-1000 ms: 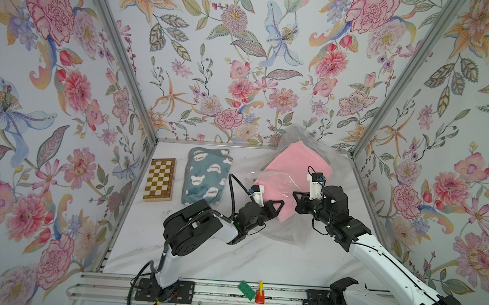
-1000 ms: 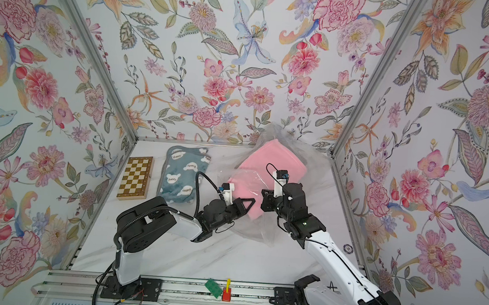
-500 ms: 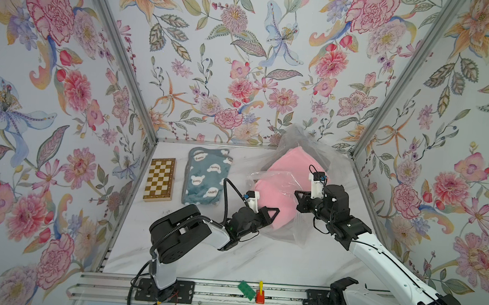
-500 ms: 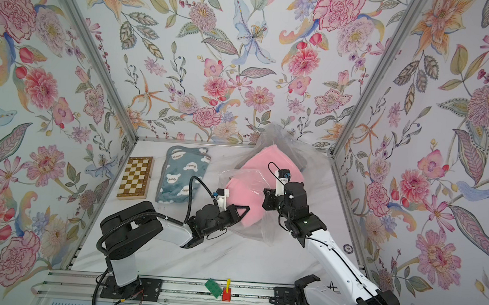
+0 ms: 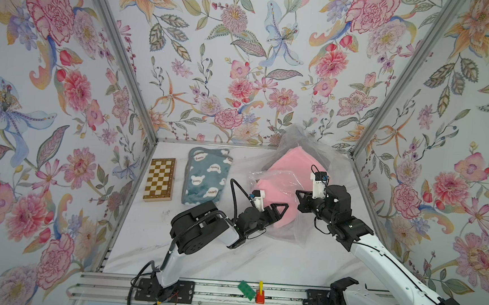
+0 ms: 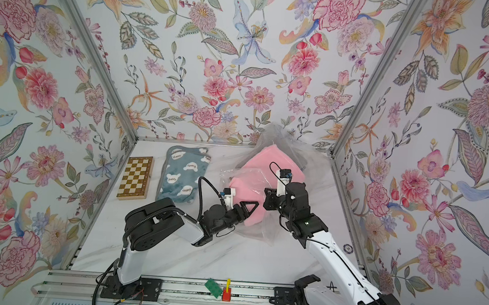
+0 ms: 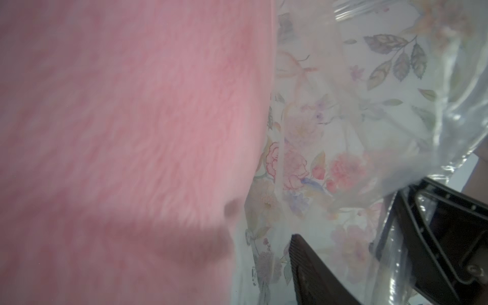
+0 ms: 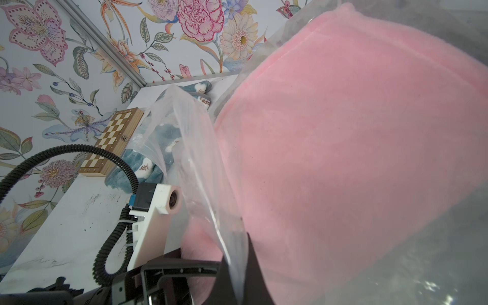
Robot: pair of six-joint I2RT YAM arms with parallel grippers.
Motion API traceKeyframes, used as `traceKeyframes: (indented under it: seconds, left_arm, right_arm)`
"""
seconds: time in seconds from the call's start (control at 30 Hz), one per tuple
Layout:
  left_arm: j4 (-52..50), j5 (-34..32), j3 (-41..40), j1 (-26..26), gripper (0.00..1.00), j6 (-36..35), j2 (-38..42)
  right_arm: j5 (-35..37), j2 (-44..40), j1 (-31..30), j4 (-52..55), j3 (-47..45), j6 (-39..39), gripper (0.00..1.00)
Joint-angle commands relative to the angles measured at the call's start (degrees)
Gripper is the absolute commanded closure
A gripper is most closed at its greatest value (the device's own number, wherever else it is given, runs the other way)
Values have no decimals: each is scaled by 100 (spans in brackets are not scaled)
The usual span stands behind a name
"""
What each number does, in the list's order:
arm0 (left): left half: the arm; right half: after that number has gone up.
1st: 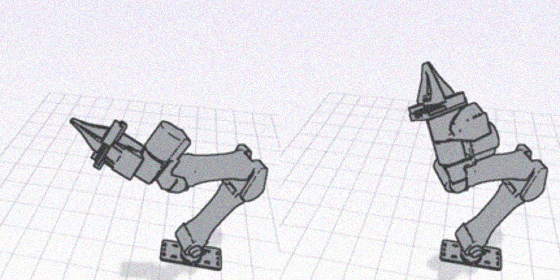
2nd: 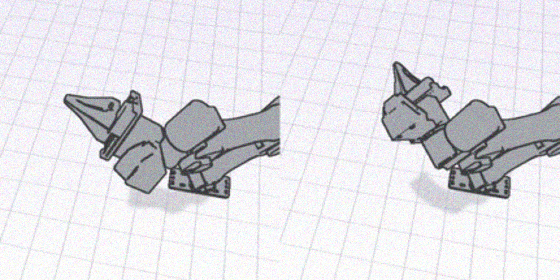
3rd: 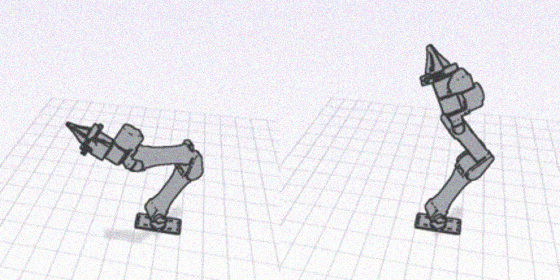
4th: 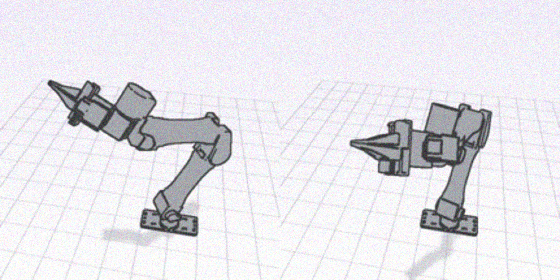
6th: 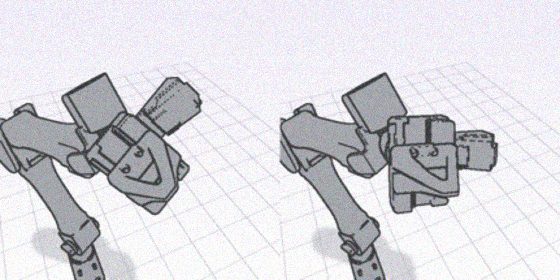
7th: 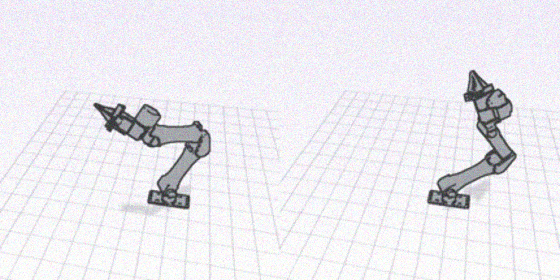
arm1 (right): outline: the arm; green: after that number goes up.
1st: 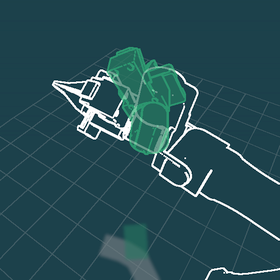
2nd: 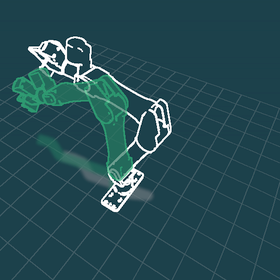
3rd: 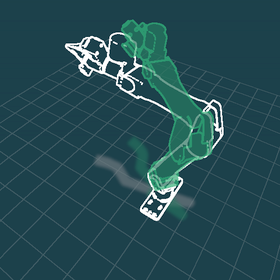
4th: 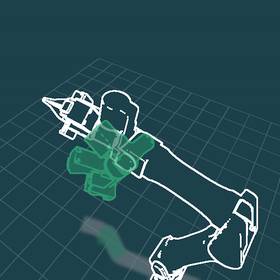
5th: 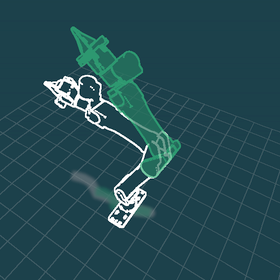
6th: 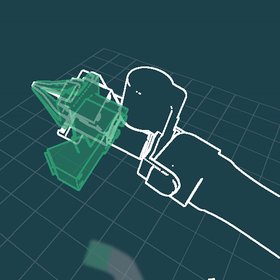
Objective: Take the blanket out of the vacuum bag
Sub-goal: Take out the blanket from the vacuum bag.
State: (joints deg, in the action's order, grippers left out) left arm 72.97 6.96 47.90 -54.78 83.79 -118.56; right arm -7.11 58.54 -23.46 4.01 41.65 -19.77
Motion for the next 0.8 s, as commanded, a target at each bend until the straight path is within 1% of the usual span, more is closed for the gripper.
traceKeyframes:
  seconds: [0.0,0.03,0.07,0.2,0.23,0.37,0.53,0.63,0.77]
  left_arm:
    - [57,-222,266,-18,39,-171,-264]
    - [68,-268,316,-15,43,-174,-305]
    - [102,-282,353,-17,51,-185,-337]
    - [324,-326,309,-32,95,-337,-204]
    - [291,-323,240,-37,100,-390,-98]
    - [-49,-163,-1,-32,100,-398,429]
    - [-1098,7,-119,-185,100,-215,1308]
    - [-1922,-100,-44,-356,100,-152,1778]
    - [-2375,-267,-124,-461,100,117,2227]
  right_arm:
    - [8,-106,57,57,89,56,100]
    - [5,-106,54,43,73,47,100]
    - [-3,-116,61,31,65,39,100]
    - [0,-124,61,23,24,41,100]
    - [16,-132,65,6,11,41,100]
    - [4,-85,87,-63,1,40,100]
    - [-62,55,96,-118,86,115,100]
    - [-87,104,96,-138,156,154,100]
    - [-105,135,96,-112,238,184,100]
